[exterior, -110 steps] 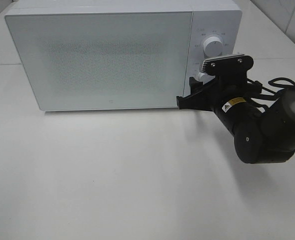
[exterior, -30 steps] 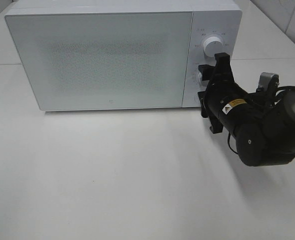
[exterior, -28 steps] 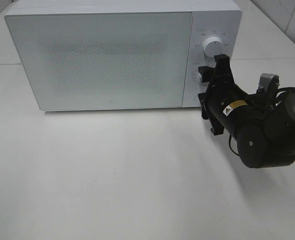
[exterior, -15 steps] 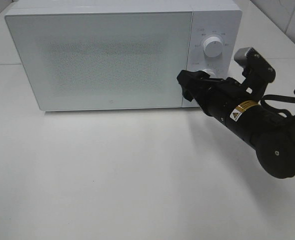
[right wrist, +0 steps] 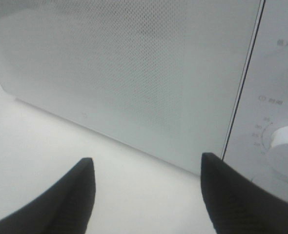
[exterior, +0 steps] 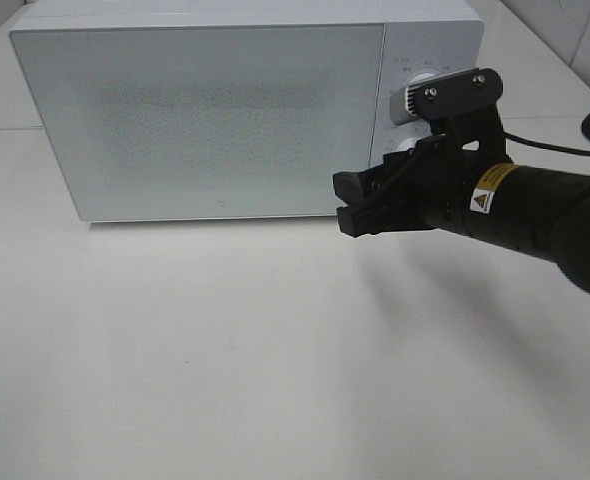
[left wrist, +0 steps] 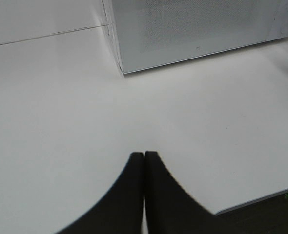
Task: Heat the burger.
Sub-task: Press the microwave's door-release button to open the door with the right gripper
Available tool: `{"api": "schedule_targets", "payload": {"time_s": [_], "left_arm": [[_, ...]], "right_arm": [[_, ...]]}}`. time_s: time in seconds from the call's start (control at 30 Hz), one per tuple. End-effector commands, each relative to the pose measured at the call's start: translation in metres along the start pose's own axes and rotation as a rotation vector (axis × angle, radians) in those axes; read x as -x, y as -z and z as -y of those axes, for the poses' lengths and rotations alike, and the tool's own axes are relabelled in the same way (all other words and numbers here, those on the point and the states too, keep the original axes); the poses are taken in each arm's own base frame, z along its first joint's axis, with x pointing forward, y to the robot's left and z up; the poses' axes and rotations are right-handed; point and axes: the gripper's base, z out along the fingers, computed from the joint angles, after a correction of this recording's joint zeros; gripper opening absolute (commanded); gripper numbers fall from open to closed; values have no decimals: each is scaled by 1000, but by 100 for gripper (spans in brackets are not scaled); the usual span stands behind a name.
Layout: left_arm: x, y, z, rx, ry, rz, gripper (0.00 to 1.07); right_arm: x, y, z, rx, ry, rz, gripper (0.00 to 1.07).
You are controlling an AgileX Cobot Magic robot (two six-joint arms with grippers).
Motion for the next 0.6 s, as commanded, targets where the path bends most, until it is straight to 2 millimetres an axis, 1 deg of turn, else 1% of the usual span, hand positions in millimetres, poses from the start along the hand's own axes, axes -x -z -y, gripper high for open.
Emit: {"api": "schedule_targets", "payload": {"time_s": [0.03,0.07,0.1,0.17,0.2,0.23,0.3,0.33,0.37,0.4,0.43,0.47,0.53,0.57,0.6], "left_arm": [[0,3,0,10,2,33,0],[0,3,0,10,2,33,0],[0,3,0,10,2,33,0],[0,3,0,10,2,33,0],[0,3,0,10,2,33,0],[0,3,0,10,2,33,0],[0,3,0,9,2,33,0],[0,3,0,9,2,33,0],[0,3,0,9,2,33,0],[0,3,0,9,2,33,0],[0,3,0,9,2,33,0],[0,3,0,9,2,33,0],[0,3,0,9,2,33,0],[0,3,0,9,2,33,0],[0,3,0,9,2,33,0]], "right_arm": [[10,3,2,-10,33,-104,61],[13,3,4,-19,33,-153,61],[17,5,6,-37,35,-253,61],[21,6,7,-44,36,-283,61],[27,7,10,-61,27,-366,61],[27,7,10,-61,27,-366,61],[36,9,12,-83,-18,-465,61],[36,9,12,-83,-18,-465,61],[43,11,12,-92,-60,-519,61],[45,11,12,-93,-79,-537,61],[45,11,12,-93,-79,-537,61],[51,12,12,-93,-102,-557,61],[55,13,14,-98,-107,-565,61],[59,14,20,-111,-142,-577,61],[60,16,31,-136,-197,-596,61]]}}
